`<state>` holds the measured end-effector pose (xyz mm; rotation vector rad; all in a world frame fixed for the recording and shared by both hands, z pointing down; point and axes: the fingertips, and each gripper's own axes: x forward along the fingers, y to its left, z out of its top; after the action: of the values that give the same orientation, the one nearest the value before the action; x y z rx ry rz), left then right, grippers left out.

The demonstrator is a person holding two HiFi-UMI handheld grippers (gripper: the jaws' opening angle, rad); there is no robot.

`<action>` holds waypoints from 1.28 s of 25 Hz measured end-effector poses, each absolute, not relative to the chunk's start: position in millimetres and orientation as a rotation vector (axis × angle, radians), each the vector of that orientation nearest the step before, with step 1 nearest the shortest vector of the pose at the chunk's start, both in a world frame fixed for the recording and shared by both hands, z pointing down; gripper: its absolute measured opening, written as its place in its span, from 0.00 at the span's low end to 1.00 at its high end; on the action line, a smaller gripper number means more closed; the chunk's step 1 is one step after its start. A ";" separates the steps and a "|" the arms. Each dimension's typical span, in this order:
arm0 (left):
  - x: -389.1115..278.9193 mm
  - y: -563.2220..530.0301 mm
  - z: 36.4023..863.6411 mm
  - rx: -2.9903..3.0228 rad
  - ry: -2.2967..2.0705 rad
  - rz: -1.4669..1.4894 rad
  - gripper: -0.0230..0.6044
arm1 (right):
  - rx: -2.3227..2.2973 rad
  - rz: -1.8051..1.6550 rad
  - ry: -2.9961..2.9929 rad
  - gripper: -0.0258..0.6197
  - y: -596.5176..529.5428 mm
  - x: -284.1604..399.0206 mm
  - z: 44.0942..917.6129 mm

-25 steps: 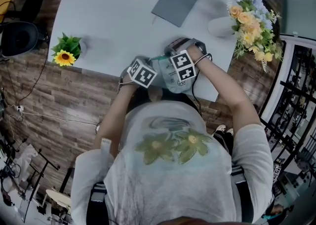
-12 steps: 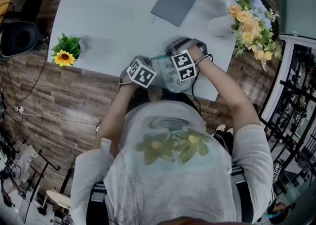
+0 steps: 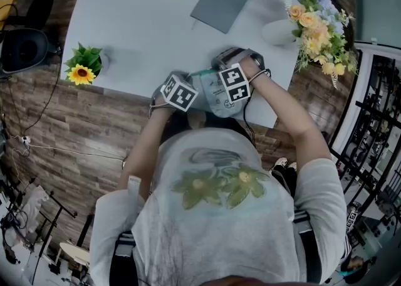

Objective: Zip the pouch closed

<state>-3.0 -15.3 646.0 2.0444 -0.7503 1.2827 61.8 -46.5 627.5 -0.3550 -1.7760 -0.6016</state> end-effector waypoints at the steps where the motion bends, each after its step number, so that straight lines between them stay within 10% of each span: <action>1: -3.1 -15.4 646.0 2.044 -0.752 1.282 0.08 | -0.352 -0.599 -1.777 0.07 -46.8 62.4 627.4; 32: -3.3 -16.1 647.1 2.050 -0.758 1.293 0.08 | -0.301 -0.611 -1.735 0.07 -49.8 73.6 630.8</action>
<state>-3.3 -16.1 647.1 2.0501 -0.7577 1.2930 73.6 -49.8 630.8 -0.3011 -1.7354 -0.6106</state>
